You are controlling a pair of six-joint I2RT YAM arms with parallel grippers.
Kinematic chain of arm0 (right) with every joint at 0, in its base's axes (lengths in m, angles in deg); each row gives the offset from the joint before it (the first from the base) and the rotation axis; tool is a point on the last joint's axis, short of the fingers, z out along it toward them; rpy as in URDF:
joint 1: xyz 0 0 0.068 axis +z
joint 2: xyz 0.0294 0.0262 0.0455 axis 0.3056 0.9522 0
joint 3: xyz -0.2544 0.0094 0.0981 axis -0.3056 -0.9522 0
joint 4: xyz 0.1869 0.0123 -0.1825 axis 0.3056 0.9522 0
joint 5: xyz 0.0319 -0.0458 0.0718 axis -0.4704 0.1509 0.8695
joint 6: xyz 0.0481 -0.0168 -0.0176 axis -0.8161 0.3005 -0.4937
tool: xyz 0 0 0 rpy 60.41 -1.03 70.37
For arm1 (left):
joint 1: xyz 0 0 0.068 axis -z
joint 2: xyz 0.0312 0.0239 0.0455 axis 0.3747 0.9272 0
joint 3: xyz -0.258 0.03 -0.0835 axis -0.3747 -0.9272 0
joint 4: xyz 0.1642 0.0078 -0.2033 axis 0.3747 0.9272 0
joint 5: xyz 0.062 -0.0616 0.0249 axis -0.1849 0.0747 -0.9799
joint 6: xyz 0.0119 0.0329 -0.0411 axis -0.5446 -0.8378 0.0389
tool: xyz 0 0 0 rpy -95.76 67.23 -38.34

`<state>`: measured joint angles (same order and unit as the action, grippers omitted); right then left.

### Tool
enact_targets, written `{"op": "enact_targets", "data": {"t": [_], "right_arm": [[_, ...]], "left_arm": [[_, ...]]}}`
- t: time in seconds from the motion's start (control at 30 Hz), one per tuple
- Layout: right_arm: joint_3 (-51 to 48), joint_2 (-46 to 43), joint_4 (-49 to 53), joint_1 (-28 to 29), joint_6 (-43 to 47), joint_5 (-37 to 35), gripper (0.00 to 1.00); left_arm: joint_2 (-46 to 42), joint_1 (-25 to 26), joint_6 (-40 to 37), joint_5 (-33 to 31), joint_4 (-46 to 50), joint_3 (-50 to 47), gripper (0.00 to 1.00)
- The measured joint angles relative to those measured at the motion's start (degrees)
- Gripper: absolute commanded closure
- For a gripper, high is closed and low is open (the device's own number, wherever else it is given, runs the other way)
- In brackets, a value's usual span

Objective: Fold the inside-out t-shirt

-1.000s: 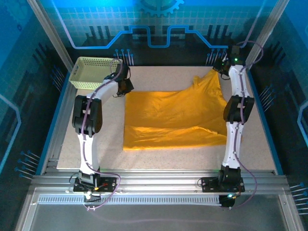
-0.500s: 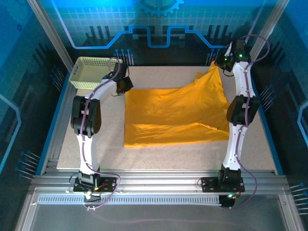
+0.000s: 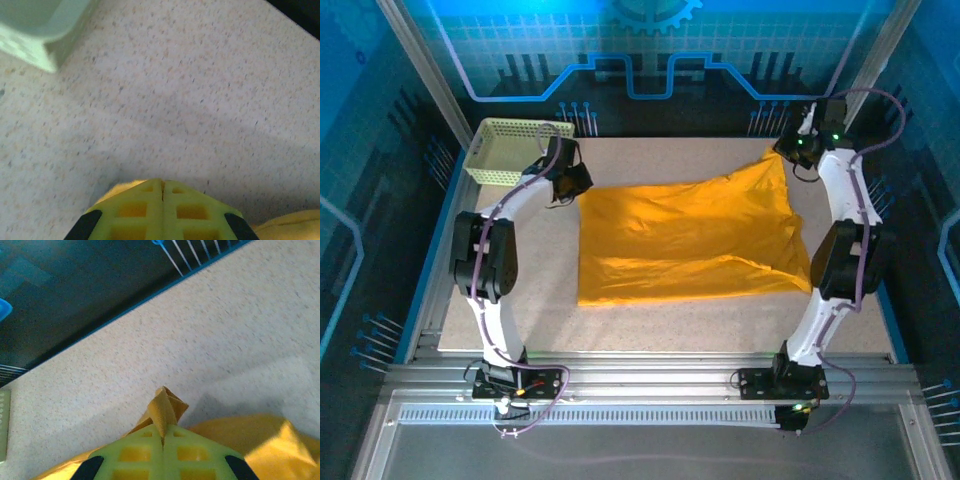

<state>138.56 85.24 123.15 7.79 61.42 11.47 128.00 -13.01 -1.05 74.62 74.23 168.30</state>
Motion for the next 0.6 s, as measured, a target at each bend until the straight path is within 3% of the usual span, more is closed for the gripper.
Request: {"op": "enact_targets", "data": {"t": [0.37,0.6], "right_arm": [[-23.23,-16.57,-3.58,-5.29,-3.85,-0.28,1.00],[-37.55,-26.21,-3.52,-10.64,-7.67,-0.24,1.00]], "left_arm": [[-13.16,0.07,3.15,2.56,-6.40,-18.93,1.00],[-18.69,3.21,3.41,2.89,-6.91,-24.00,1.00]]}}
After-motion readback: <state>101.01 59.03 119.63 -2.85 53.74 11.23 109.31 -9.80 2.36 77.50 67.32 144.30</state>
